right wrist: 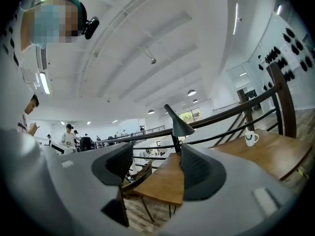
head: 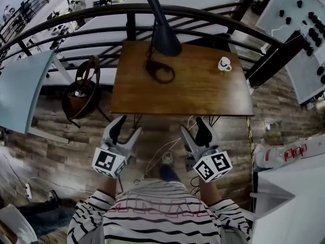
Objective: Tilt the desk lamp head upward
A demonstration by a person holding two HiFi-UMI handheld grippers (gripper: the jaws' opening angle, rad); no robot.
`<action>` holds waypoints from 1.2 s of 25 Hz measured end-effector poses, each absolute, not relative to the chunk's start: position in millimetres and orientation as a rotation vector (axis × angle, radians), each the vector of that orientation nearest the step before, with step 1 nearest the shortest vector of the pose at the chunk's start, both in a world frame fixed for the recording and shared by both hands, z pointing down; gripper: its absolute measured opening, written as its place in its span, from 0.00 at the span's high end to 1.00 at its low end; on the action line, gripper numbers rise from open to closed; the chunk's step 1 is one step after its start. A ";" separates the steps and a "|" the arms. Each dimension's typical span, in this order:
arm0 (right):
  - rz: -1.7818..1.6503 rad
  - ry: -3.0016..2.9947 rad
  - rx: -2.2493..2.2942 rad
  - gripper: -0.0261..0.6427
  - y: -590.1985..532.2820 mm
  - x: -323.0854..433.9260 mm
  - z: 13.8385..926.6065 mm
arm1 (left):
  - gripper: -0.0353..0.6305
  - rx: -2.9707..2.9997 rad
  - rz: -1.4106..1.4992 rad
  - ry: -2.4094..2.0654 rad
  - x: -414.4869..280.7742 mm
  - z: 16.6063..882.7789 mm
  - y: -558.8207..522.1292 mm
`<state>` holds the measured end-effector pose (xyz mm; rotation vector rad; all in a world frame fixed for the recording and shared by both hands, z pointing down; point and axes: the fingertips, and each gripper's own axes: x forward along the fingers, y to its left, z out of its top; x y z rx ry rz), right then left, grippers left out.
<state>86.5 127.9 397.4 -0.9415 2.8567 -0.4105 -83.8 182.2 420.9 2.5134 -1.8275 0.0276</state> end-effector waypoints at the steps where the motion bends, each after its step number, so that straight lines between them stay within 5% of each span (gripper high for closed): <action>1: -0.419 2.858 -0.933 0.52 118.3 85.4 398.9 | 0.57 2.507 0.029 -1.831 -84.4 421.7 173.0; 30: -0.493 2.939 -0.605 0.50 -113.6 95.9 407.7 | 0.57 2.350 0.067 -2.064 -55.7 418.3 -43.8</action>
